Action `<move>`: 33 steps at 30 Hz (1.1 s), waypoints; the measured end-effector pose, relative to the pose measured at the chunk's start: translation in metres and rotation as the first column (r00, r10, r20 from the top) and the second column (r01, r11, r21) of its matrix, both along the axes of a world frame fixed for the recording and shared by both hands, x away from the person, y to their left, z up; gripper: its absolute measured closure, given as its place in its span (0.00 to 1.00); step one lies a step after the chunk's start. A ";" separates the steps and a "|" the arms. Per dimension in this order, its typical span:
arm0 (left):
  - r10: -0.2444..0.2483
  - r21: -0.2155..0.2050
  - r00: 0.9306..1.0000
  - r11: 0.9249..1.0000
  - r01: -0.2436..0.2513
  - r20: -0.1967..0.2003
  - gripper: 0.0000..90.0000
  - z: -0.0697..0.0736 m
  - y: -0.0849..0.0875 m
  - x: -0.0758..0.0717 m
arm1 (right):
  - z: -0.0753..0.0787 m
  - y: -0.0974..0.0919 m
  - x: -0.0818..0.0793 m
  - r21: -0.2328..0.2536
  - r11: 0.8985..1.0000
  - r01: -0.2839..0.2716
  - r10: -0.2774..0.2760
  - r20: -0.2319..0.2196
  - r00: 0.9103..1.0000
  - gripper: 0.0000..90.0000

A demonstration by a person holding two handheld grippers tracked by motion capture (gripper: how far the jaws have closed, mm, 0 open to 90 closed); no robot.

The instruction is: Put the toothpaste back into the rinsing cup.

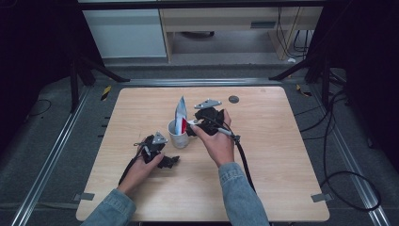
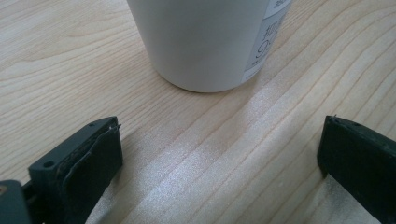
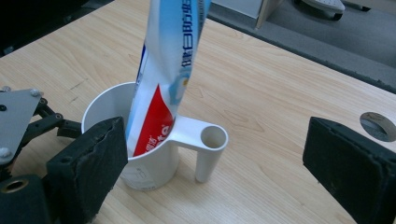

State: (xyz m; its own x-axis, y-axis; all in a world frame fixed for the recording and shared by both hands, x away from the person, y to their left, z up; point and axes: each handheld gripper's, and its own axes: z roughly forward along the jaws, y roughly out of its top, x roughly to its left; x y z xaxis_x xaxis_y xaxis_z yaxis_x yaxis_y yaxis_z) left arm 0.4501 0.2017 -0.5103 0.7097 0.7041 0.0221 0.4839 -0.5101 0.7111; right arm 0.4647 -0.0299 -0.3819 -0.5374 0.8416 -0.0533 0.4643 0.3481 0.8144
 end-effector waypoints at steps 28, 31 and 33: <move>0.000 0.000 1.000 1.000 0.000 -0.001 0.00 0.000 0.000 0.000 | 0.001 -0.079 -0.005 -0.073 0.992 0.100 -0.101 -0.005 0.995 0.10; 0.000 -0.001 1.000 1.000 0.000 -0.002 0.00 0.000 0.000 0.000 | 0.000 -0.088 -0.009 -0.081 0.990 0.115 -0.116 -0.008 0.993 0.10; 0.000 -0.001 1.000 1.000 0.000 -0.003 0.00 0.000 0.000 0.000 | -0.001 -0.098 -0.012 -0.086 0.987 0.133 -0.134 -0.007 0.991 0.10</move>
State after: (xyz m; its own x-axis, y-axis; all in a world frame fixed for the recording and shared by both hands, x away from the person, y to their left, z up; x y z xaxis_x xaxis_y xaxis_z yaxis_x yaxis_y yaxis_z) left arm 0.4499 0.2016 -0.5103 0.7095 0.7045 0.0194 0.4859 -0.5090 0.7105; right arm 0.4524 -0.1279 -0.3832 -0.4214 0.8987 -0.1216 0.5218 0.3499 0.7780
